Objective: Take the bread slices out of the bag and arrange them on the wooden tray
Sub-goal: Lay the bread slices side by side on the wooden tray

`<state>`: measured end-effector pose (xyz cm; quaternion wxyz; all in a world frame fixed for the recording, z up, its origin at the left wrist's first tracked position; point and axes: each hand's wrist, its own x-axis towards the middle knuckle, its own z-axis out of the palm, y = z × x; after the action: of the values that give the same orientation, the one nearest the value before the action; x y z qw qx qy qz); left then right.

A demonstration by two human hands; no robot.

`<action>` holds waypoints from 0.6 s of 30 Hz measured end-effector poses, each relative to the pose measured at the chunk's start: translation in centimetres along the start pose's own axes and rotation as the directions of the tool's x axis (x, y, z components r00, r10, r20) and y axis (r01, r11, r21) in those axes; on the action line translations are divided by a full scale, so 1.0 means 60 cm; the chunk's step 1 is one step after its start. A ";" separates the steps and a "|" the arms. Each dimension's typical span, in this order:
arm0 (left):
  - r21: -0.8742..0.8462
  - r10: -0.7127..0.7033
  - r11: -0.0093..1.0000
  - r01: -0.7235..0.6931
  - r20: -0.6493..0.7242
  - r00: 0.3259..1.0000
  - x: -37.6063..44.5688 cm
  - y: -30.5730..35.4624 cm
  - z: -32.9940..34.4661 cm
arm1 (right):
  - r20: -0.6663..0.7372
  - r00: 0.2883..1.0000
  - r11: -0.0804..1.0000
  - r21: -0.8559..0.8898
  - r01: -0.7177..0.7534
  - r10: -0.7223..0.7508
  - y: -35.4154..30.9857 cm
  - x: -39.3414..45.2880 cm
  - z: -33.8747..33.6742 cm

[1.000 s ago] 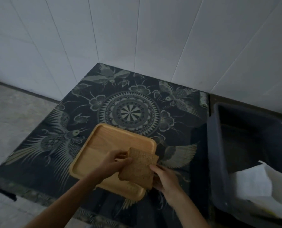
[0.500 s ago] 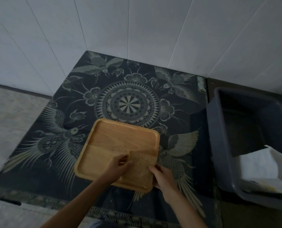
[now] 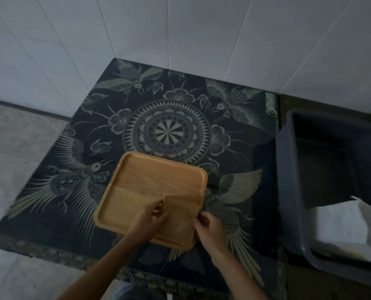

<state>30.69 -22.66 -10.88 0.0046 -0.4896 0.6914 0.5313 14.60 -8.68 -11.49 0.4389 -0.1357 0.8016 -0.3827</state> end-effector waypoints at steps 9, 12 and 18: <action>-0.127 -0.002 0.992 -0.006 -0.064 0.998 -0.021 -0.007 0.006 | -0.058 0.984 0.969 -0.194 0.152 -0.166 0.002 -0.012 0.007; -0.203 -0.004 0.979 -0.009 -0.062 0.998 -0.026 -0.017 0.006 | -0.052 0.974 0.960 -0.189 0.207 -0.221 -0.003 -0.030 0.006; -0.398 0.097 0.912 -0.095 -0.016 0.995 -0.016 -0.032 -0.022 | -0.047 0.971 0.966 -0.128 0.225 -0.233 -0.027 -0.057 0.012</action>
<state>33.16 -22.94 -11.18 -0.1200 -0.4445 0.5920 0.6615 16.96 -8.24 -8.51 0.3576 -0.2420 0.8155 -0.3853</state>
